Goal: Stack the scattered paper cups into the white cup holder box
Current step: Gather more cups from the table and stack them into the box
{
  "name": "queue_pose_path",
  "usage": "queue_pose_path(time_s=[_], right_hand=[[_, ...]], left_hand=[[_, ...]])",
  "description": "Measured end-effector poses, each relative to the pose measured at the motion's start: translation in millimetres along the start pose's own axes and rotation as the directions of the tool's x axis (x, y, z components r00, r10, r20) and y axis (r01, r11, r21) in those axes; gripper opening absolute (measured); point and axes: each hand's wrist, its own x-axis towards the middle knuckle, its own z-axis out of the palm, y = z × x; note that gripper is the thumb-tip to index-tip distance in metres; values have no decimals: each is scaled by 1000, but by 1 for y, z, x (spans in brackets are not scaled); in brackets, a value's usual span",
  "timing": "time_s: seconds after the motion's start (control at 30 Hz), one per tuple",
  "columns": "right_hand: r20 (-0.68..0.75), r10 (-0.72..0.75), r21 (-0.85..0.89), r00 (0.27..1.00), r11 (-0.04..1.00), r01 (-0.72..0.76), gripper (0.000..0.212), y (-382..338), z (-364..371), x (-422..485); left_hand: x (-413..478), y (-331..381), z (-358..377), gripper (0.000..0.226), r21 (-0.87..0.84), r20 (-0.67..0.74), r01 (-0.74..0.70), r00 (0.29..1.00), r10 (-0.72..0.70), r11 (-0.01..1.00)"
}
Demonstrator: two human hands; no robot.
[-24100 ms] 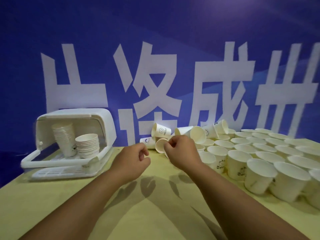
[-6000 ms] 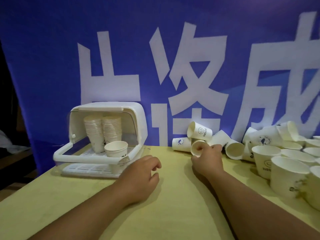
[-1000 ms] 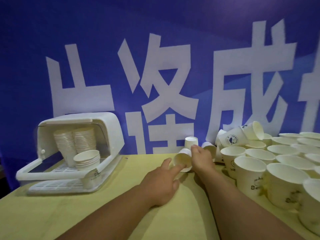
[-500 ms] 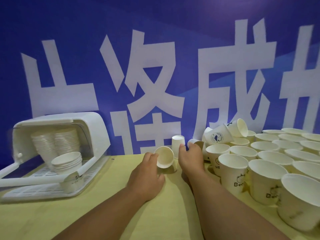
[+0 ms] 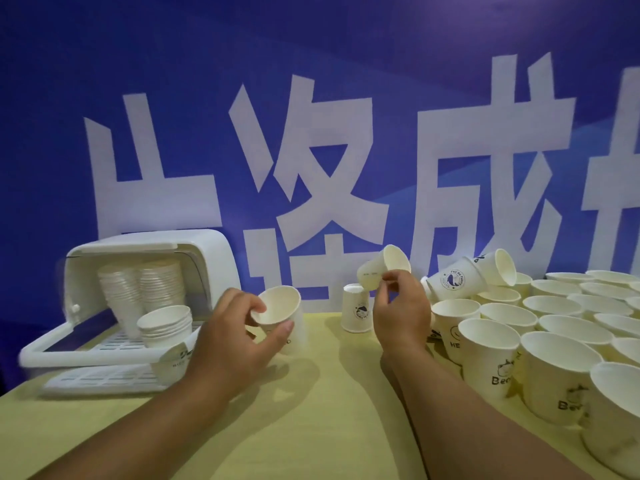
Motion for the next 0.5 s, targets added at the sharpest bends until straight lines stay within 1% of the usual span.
queue_pose_path(time_s=[0.1, 0.17, 0.23, 0.3, 0.37, 0.43, 0.5], right_hand=[[-2, -45, 60, 999, 997, 45, 18, -10, 1, -2], [49, -35, 132, 998, 991, 28, 21, -17, 3, -4], [111, -63, 186, 992, 982, 42, 23, -24, 8, -10], [161, -136, 155, 977, 982, 112, 13, -34, 15, -19], [223, -171, 141, 960, 980, 142, 8, -50, 24, -30], [279, -156, 189, 948, 976, 105, 8, -69, 33, -40], [325, -162, 257, 932, 963, 78, 5, -89, 42, -49]], left_hand=[[7, -8, -32, 37, -71, -128, -22, 992, 13, 997], [13, -18, -54, 37, -103, -191, -38, 981, 17, 994], [19, -31, -74, 37, -110, -248, -34, 969, 6, 993], [21, -45, -91, 40, -108, -303, 7, 952, -40, 994], [21, -59, -102, 46, -128, -344, 75, 932, -116, 989], [20, -72, -109, 48, -132, -374, 118, 914, -160, 984], [19, -81, -112, 48, -130, -362, 129, 917, -169, 983]])
